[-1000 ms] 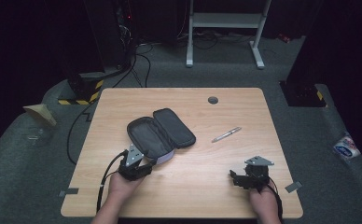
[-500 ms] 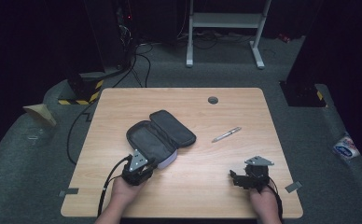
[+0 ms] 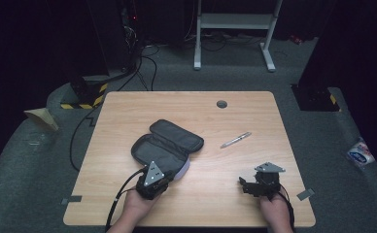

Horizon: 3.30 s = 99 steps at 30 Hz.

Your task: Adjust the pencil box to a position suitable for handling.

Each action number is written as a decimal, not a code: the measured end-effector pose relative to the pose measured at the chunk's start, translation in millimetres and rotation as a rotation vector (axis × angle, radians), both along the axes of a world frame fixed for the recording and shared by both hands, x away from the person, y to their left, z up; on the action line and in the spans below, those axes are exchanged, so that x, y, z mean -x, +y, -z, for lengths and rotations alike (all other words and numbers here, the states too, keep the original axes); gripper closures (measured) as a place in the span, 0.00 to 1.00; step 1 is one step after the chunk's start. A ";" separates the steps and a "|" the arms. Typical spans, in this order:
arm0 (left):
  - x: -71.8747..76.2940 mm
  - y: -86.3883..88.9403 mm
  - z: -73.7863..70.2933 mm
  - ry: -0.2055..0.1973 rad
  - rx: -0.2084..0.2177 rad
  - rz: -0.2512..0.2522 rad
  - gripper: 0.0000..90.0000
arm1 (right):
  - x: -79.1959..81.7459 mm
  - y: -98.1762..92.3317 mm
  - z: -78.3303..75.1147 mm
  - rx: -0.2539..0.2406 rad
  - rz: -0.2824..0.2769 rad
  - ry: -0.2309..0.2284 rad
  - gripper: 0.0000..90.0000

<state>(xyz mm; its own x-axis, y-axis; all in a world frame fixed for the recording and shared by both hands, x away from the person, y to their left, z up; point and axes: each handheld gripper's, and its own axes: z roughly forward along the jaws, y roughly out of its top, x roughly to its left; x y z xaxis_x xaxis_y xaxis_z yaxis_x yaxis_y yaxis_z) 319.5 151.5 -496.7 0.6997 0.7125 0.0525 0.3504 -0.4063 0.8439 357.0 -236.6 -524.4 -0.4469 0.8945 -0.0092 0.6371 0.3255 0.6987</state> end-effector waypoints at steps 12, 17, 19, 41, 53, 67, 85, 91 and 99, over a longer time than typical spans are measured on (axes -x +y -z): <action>-2.9 24.2 -12.1 -0.042 0.049 -0.070 0.76 | 0.1 0.1 0.0 0.001 -0.005 0.000 0.11; -8.2 45.1 -12.9 -0.063 0.050 -0.161 0.70 | 0.3 0.2 -0.1 0.001 -0.006 0.002 0.11; -10.6 54.3 -12.8 -0.068 0.045 -0.200 0.69 | 0.3 0.3 -0.1 0.001 -0.010 0.001 0.11; -47.3 110.2 7.5 0.034 0.055 -0.421 0.73 | 1.1 0.7 0.0 0.002 -0.012 0.000 0.11; -32.4 94.6 8.5 0.049 0.038 -0.340 0.81 | 1.8 1.1 -0.2 0.000 -0.014 0.003 0.11; -17.6 71.4 1.1 0.033 0.025 -0.241 0.80 | 1.7 1.3 -0.1 0.000 -0.025 0.001 0.11; -30.0 78.4 2.7 0.061 0.138 -0.301 0.70 | 1.7 1.4 0.0 0.002 -0.032 0.000 0.11; -30.1 76.6 4.2 0.076 0.141 -0.287 0.77 | 1.7 1.5 0.0 0.002 -0.032 0.000 0.11; -25.2 69.5 3.3 0.070 0.122 -0.260 0.78 | 1.7 1.5 0.0 0.001 -0.032 0.000 0.11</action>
<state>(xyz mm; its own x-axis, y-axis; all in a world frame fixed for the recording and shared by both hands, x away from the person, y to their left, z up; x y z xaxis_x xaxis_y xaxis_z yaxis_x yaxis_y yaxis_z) 344.7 221.0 -500.0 0.4920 0.8663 -0.0866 0.4886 -0.1924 0.8510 355.2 -235.1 -524.4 -0.4754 0.8797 -0.0105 0.6261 0.3467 0.6984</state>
